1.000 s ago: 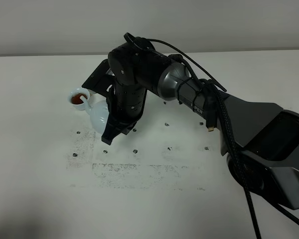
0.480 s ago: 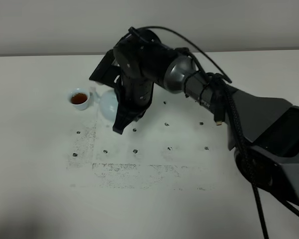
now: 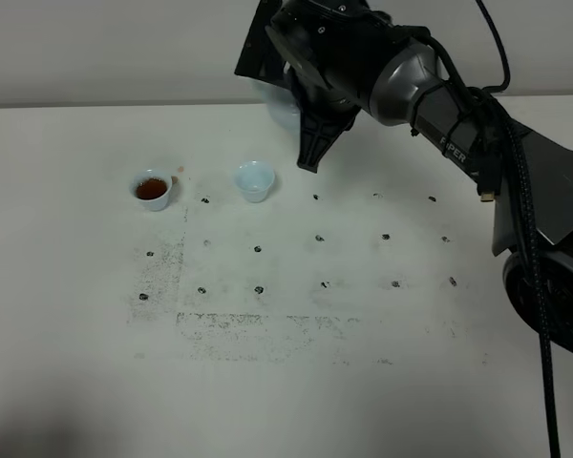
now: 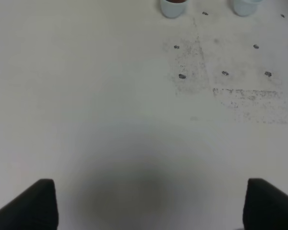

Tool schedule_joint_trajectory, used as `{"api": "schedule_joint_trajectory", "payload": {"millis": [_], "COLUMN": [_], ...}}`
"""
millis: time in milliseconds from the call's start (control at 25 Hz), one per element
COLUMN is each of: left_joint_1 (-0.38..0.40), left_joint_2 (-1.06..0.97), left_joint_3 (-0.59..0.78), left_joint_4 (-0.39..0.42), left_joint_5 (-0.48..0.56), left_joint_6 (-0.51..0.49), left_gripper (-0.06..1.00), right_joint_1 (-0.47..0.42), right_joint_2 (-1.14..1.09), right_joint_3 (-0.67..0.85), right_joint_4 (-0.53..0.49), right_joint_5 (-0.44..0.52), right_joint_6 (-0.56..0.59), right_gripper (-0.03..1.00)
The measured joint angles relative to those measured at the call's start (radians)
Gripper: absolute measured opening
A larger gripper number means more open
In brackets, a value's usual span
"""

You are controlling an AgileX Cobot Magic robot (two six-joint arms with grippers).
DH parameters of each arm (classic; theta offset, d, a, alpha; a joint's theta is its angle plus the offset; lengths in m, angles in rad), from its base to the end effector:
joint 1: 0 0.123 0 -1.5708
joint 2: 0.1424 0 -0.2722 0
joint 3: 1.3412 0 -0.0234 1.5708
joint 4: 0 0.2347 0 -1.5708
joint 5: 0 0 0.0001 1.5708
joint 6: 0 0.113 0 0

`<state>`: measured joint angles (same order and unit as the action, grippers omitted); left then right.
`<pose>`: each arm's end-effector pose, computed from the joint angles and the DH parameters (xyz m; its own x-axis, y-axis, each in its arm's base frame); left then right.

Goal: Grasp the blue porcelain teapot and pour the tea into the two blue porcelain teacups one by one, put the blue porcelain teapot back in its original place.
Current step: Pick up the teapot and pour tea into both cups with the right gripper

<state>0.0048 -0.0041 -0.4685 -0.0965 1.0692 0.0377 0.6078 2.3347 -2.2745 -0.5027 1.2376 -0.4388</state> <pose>0.0153 -0.0095 0.2502 -0.4865 -0.0111 -0.8736 0.0648 0.9967 -0.0488 0.4297 0.2362 0.2280 -0.4067 -0.9102 -0.0778 -0.7319 0.3756 -0.5686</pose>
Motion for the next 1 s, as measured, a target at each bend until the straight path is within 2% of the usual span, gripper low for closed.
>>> {"api": "schedule_joint_trajectory", "payload": {"millis": [200, 480, 680, 1000], "left_joint_1": [0.0, 0.0, 0.0, 0.0], "left_joint_2": [0.0, 0.0, 0.0, 0.0], "left_joint_3": [0.0, 0.0, 0.0, 0.0], "left_joint_4": [0.0, 0.0, 0.0, 0.0], "left_joint_5": [0.0, 0.0, 0.0, 0.0], "left_joint_6": [0.0, 0.0, 0.0, 0.0], "left_gripper": [0.74, 0.74, 0.74, 0.74], "right_joint_1": [-0.014, 0.002, 0.005, 0.006], "right_joint_2": [0.002, 0.002, 0.012, 0.013], "right_joint_3": [0.022, 0.148, 0.187, 0.187], "right_joint_4": [-0.112, -0.157, -0.182, -0.187], "right_joint_5": [-0.007, -0.164, -0.249, -0.229], "right_joint_6": [-0.075, -0.221, -0.276, -0.306], "right_gripper": [0.04, 0.04, 0.04, 0.04]}}
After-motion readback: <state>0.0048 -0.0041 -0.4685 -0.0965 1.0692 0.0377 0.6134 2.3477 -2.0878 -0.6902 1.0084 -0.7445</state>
